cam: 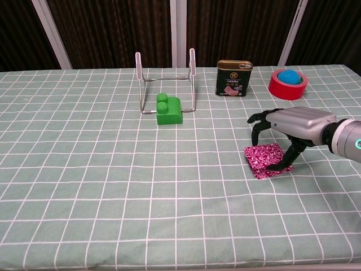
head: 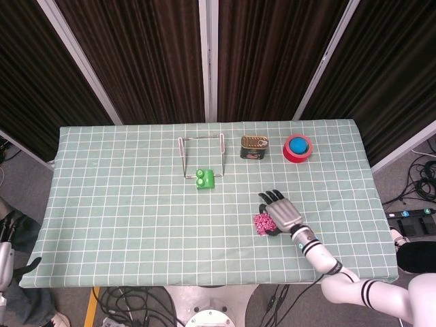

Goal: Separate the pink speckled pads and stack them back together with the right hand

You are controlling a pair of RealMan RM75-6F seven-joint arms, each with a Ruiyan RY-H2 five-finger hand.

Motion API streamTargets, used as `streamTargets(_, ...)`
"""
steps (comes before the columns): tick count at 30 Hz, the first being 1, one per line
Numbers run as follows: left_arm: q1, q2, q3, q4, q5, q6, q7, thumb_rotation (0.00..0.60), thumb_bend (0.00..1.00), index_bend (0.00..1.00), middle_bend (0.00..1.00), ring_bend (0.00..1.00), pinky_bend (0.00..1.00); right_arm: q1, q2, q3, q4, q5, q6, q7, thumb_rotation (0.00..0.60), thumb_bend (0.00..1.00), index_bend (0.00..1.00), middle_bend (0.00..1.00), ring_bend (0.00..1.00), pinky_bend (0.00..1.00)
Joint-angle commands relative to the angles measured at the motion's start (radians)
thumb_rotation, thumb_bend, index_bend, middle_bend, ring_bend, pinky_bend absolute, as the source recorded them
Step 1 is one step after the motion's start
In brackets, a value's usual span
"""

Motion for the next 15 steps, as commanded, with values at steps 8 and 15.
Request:
streamTargets(8, -0.002, -0.003, -0.001, 0.005, 0.001, -0.003, -0.002, 0.600, 0.03, 0.18, 0.15, 0.12, 0.13, 0.006, 0.002, -0.025, 0.018, -0.030, -0.006, 0.014, 0.515, 0.12, 0.37, 0.06, 0.00, 0.00)
streamTargets(15, -0.001, -0.002, 0.000, 0.003, -0.001, -0.004, 0.000, 0.600, 0.03, 0.18, 0.15, 0.12, 0.13, 0.015, 0.002, -0.029, 0.034, -0.036, -0.017, 0.022, 0.510, 0.12, 0.36, 0.06, 0.00, 0.00)
